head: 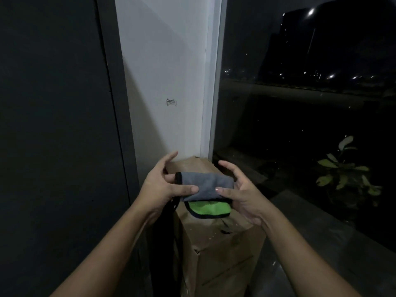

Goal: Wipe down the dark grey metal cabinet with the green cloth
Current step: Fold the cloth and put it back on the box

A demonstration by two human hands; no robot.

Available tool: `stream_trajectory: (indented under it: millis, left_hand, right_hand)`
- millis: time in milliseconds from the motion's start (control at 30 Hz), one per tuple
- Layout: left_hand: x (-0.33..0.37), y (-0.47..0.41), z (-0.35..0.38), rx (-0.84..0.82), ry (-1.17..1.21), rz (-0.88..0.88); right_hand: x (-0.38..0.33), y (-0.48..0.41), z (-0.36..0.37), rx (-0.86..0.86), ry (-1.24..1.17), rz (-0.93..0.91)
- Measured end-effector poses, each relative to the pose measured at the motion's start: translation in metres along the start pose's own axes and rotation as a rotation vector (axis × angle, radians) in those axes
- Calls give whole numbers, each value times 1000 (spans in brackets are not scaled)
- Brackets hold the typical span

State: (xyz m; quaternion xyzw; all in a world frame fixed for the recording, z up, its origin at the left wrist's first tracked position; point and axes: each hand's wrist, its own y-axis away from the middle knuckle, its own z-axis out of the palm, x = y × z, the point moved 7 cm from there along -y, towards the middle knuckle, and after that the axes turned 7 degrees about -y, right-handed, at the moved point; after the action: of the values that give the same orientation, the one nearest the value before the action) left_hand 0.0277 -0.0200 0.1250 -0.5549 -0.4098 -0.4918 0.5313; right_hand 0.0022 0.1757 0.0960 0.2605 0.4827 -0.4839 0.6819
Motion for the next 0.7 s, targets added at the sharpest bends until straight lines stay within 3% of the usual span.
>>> stream_trajectory:
  millis: [200,467,600,700]
  left_hand:
    - [-38,-10,5,26,19,-296]
    - [-47,-32,15,167,-68,-150]
    - [-56,-43,17,240,-90,-146]
    - [-70,-52,16,273,20,-176]
  right_hand:
    - [7,-18,-18,77,-47,-2]
    - [15,-38,-46,8,66,53]
    - [22,-57,-70,-17,21,117]
    - [30,-69,-84,-49,-77,178]
